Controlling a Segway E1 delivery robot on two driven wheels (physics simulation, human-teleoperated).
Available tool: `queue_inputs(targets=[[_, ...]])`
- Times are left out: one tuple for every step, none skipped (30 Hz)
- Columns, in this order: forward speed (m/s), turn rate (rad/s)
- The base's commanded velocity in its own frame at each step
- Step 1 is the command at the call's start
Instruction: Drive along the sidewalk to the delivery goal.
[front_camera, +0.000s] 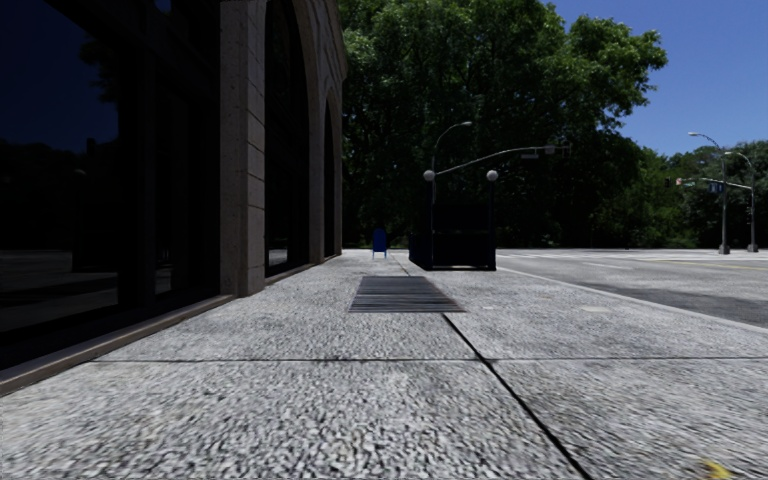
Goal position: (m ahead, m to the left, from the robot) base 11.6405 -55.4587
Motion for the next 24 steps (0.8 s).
queue_inputs(targets=[[2.00, 0.36], [2.00, 0.39], [2.00, 0.39], [2.00, 0.39], [2.00, 0.40], [2.00, 0.40], [2.00, 0.34], [2.00, 0.34], [2.00, 0.23], [2.00, 0.33], [2.00, 0.46], [2.00, 0.46], [2.00, 0.48], [2.00, 0.44], [2.00, 0.38], [2.00, 0.00], [2.00, 0.00], [2.00, 0.00], [2.00, 0.00], [2.00, 0.00], [2.00, 0.00], [2.00, 0.00], [2.00, 0.00], [2.00, 0.00]])
